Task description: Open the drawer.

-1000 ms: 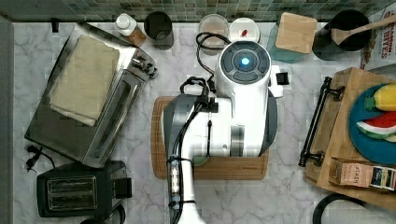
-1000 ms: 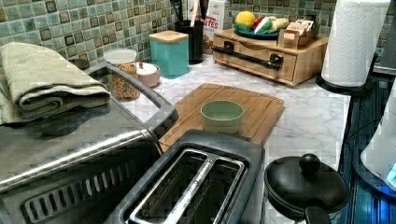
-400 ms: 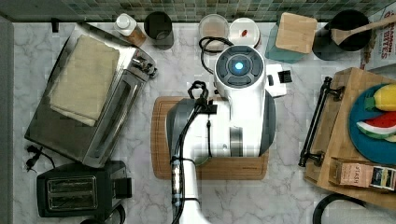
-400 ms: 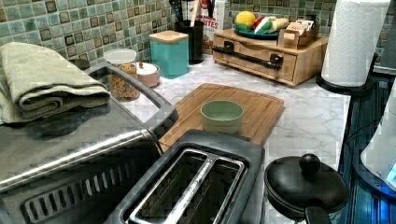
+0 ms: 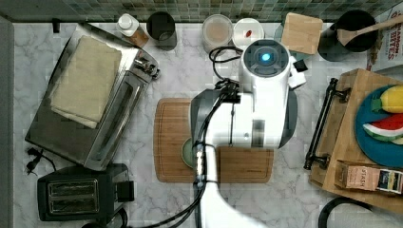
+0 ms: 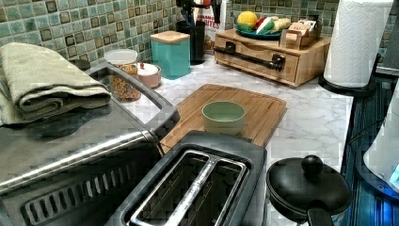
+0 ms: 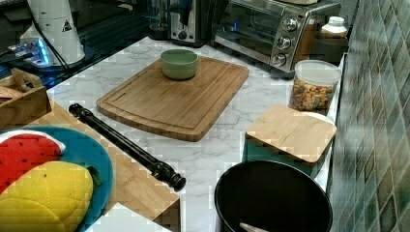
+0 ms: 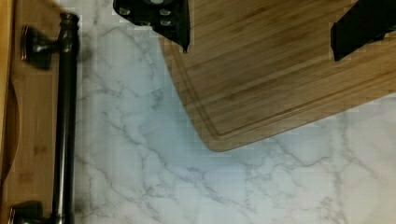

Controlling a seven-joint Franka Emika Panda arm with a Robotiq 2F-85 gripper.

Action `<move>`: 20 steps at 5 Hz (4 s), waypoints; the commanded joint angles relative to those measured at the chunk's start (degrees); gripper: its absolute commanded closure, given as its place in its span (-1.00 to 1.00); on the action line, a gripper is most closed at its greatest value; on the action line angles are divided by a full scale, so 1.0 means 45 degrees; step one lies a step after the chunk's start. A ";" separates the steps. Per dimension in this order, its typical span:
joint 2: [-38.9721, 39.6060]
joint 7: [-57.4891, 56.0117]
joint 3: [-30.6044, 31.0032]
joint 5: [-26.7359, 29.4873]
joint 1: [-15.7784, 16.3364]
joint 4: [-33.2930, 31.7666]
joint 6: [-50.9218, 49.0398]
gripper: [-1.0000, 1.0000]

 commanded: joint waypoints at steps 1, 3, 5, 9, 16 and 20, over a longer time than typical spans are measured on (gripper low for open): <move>0.0767 -0.0808 -0.1213 -0.0961 -0.1765 0.2316 0.0343 -1.00; 0.0779 -0.2213 -0.1238 -0.1169 -0.2477 0.1078 0.3118 -1.00; 0.1488 -0.3278 -0.0854 -0.1007 -0.3111 0.1395 0.3196 -1.00; 0.1284 -0.1861 -0.0993 -0.1611 -0.3142 -0.1048 0.5002 -1.00; 0.3361 -0.1909 -0.1569 -0.1921 -0.3227 -0.2289 0.9251 -1.00; 0.3593 -0.1792 -0.0180 -0.0343 -0.2324 -0.0921 0.7260 -1.00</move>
